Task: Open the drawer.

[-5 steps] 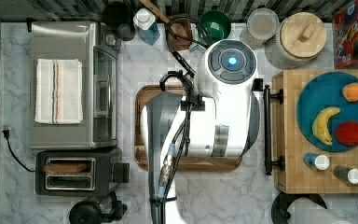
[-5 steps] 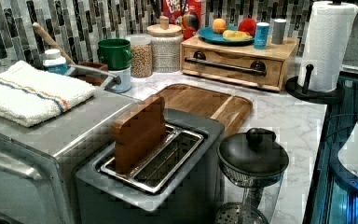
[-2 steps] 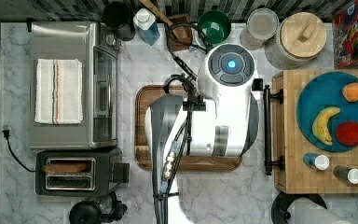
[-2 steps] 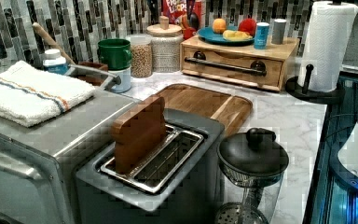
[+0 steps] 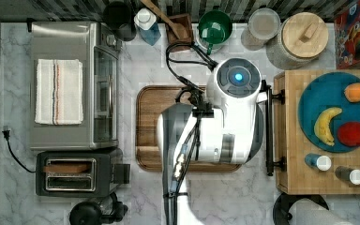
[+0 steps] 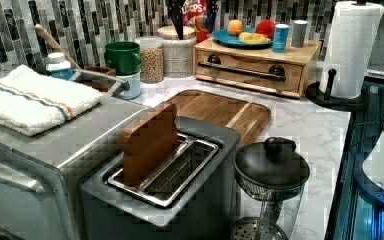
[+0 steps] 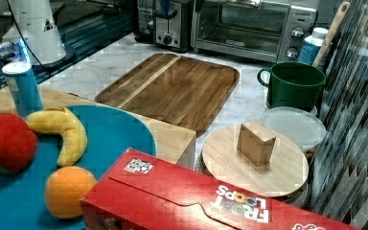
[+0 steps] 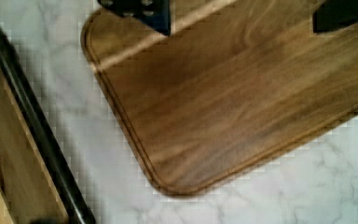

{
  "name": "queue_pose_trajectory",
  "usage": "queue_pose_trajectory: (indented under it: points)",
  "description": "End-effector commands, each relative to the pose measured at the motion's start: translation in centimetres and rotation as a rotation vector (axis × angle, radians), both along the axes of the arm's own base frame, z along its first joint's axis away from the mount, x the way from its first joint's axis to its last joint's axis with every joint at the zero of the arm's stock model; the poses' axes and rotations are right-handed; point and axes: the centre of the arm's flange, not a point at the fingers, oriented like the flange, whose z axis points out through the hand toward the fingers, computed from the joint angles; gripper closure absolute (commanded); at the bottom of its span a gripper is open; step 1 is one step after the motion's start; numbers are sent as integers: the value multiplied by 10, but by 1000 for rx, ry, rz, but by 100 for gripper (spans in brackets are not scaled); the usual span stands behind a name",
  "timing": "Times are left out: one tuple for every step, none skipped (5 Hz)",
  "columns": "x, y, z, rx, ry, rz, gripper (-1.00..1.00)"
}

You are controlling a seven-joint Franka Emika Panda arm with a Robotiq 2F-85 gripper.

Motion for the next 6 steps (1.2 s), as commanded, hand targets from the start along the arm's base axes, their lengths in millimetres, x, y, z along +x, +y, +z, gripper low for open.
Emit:
queue_pose_trajectory:
  points:
    - [-12, -68, 0, -74, -13, 324, -100]
    - [-14, -86, -6, -99, -8, 396, -100]
    - [-18, -102, -13, -117, -26, 422, -100]
    - [-18, -107, -28, -125, -23, 444, -100]
    - [-19, -110, -48, -137, -44, 450, -100]
    - [-19, -110, -72, -138, -63, 436, -100]
